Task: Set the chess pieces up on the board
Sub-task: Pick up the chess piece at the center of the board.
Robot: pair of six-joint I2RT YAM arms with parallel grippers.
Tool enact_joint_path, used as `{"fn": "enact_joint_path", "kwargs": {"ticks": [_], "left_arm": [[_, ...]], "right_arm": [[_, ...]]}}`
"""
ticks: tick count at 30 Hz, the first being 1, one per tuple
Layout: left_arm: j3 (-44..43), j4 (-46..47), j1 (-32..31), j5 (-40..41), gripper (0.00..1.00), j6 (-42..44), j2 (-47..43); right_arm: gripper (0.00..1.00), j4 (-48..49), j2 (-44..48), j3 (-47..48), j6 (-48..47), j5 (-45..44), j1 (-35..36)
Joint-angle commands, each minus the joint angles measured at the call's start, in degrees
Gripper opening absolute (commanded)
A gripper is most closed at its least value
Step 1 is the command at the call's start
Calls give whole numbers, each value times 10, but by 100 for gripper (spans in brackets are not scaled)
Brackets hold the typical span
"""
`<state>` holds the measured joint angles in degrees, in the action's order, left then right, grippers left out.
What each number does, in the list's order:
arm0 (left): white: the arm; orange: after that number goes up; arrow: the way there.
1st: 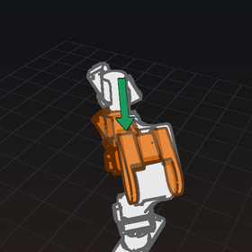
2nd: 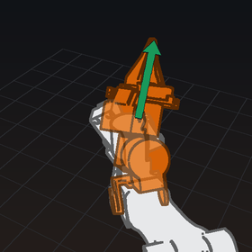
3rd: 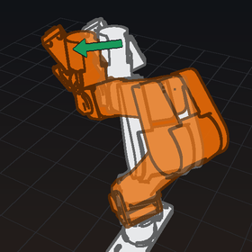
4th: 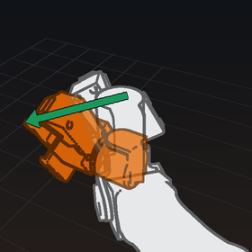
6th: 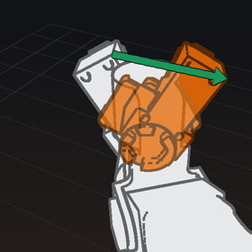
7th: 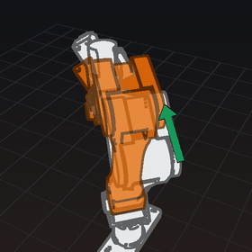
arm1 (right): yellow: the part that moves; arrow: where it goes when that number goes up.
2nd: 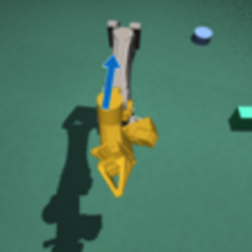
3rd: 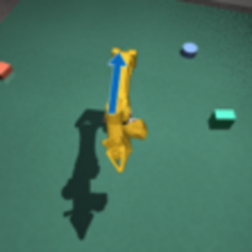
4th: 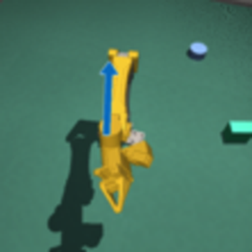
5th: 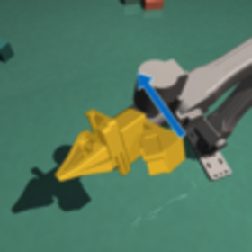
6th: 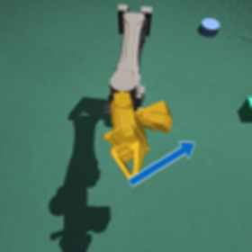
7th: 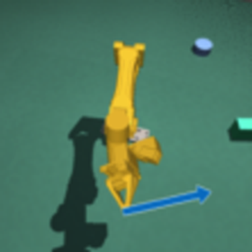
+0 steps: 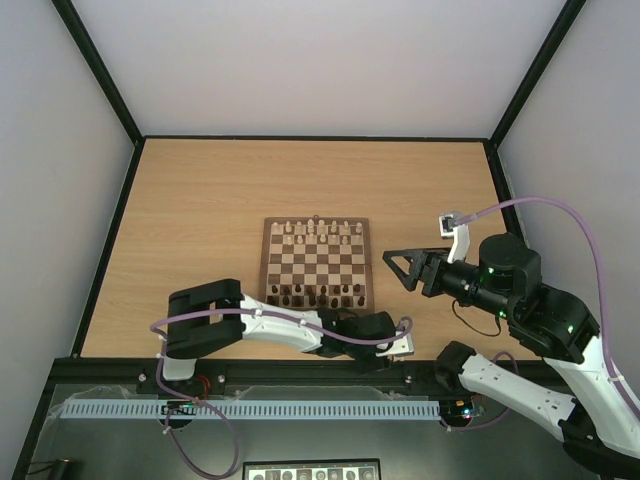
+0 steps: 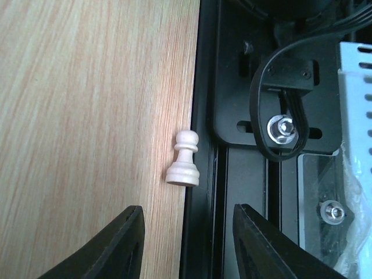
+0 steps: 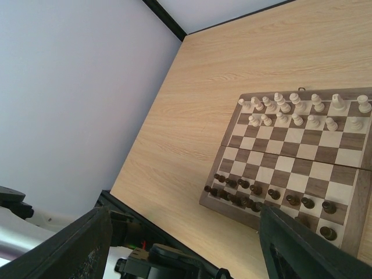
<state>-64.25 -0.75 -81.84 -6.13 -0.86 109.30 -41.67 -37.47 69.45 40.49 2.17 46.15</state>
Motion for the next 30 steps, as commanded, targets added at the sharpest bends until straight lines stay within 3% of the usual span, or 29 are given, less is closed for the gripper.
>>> {"fn": "enact_joint_path", "kwargs": {"ticks": [1, 30], "left_arm": [[-9, 18, -1, -11, 44, 10, 21], [-40, 39, 5, -14, 42, 10, 62]], "right_arm": [[70, 10, 2, 1, -6, 0, 2], [71, 9, 12, 0, -12, -1, 2]]}}
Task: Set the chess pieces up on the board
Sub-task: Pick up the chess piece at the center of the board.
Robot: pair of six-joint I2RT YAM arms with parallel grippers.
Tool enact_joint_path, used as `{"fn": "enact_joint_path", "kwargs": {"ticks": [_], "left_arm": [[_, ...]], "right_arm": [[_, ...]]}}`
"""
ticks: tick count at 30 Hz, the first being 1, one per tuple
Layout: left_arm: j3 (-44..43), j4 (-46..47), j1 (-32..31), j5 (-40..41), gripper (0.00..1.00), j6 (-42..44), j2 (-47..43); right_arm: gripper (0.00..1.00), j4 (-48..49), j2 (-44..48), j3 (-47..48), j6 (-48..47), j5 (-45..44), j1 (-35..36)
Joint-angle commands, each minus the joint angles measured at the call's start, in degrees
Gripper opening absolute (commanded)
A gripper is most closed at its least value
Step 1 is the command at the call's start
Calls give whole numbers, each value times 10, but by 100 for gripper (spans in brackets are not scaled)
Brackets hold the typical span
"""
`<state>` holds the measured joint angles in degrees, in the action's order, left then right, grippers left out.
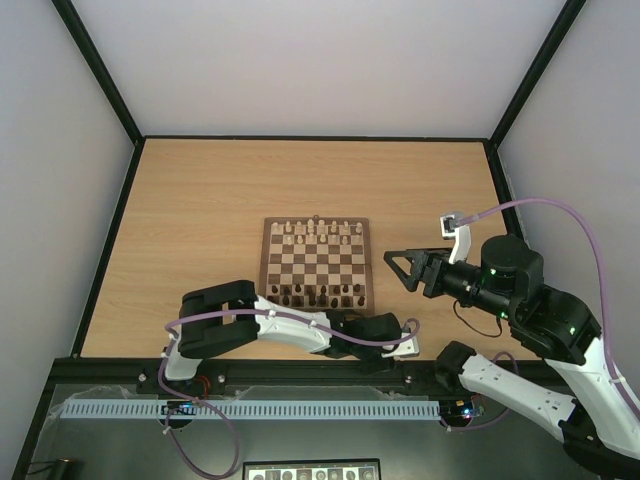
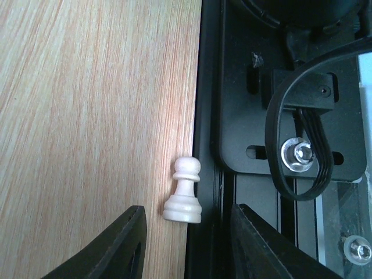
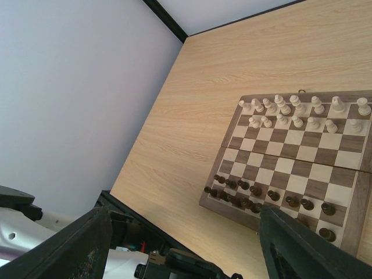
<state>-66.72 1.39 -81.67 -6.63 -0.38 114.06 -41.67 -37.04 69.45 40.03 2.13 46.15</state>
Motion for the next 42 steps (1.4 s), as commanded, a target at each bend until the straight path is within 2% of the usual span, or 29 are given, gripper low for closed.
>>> {"fn": "enact_joint_path", "kwargs": {"ticks": [1, 5, 15, 19, 34, 42], "left_arm": [[-16, 16, 5, -12, 38, 5, 15], [-20, 14, 8, -21, 26, 4, 22], [-22, 13, 13, -24, 15, -1, 25], [-17, -1, 14, -1, 14, -6, 9], [98, 35, 26, 35, 13, -43, -109], [179, 50, 25, 36, 14, -68, -240]], "right_arm": [[71, 9, 8, 0, -9, 0, 2], [71, 10, 10, -4, -10, -2, 2], [71, 10, 12, -8, -11, -3, 2], [71, 9, 13, -6, -12, -4, 2], [71, 22, 4, 2, -15, -8, 2], [71, 14, -3, 31, -22, -29, 2]]}}
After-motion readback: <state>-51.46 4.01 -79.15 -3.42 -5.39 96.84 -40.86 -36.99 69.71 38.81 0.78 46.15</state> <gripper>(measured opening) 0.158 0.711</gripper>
